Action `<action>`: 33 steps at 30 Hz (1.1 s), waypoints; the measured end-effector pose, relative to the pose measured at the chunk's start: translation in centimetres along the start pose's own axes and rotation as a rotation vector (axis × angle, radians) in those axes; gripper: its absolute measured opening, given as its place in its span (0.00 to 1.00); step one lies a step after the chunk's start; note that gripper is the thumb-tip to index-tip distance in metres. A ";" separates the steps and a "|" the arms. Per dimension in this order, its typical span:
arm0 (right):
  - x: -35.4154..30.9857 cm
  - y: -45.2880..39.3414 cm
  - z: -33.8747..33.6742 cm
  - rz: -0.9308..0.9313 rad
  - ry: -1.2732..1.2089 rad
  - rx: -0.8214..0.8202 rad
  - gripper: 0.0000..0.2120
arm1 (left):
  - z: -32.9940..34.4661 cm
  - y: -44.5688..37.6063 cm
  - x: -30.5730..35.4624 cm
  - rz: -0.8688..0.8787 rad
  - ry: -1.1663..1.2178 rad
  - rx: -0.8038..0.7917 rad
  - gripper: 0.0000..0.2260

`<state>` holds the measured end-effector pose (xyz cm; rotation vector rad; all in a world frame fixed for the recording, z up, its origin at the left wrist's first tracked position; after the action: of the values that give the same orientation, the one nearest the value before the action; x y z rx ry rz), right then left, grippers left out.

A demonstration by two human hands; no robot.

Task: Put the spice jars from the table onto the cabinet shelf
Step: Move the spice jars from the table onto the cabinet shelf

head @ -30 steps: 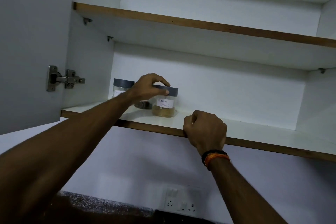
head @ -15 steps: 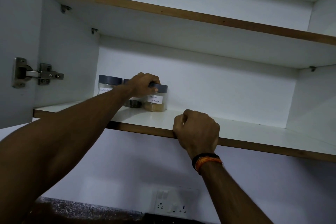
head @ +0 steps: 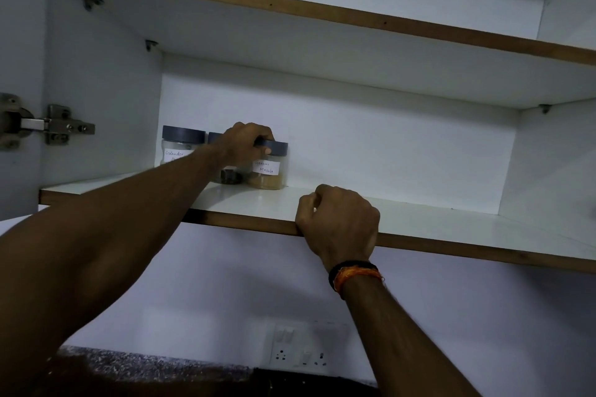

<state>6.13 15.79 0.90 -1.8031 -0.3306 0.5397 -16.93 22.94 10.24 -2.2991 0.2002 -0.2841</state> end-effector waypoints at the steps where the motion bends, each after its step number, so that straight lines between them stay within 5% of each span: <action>1: 0.0 0.0 0.0 -0.001 0.006 0.001 0.16 | 0.0 0.1 0.1 -0.004 -0.002 -0.010 0.09; 7: 0.0 -0.1 0.1 -0.005 0.052 -0.055 0.15 | -1.9 0.8 1.2 -0.050 0.022 0.105 0.22; 14: -0.1 0.8 -0.6 -0.063 0.021 -0.145 0.18 | -3.5 5.6 5.8 0.054 0.074 0.011 0.14; 24: 0.9 6.9 -3.2 -0.259 0.030 -0.148 0.22 | -3.6 16.8 11.7 0.107 0.132 0.133 0.15; 33: 2.2 12.6 -6.2 -0.160 -0.069 -0.218 0.32 | 0.5 24.8 15.5 0.175 0.059 0.133 0.21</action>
<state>10.63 8.05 -10.13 -1.9488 -0.5950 0.4682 -3.22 3.02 -6.22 -2.1272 0.3988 -0.2678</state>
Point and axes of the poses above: each hand's wrist, its own y-axis away from the middle knuckle, its own z-axis out of the palm, x = y × z, the point moved 3 cm from there along -y, towards the middle knuckle, and after that the axes turned 7 degrees about x, right-handed, at the moved point
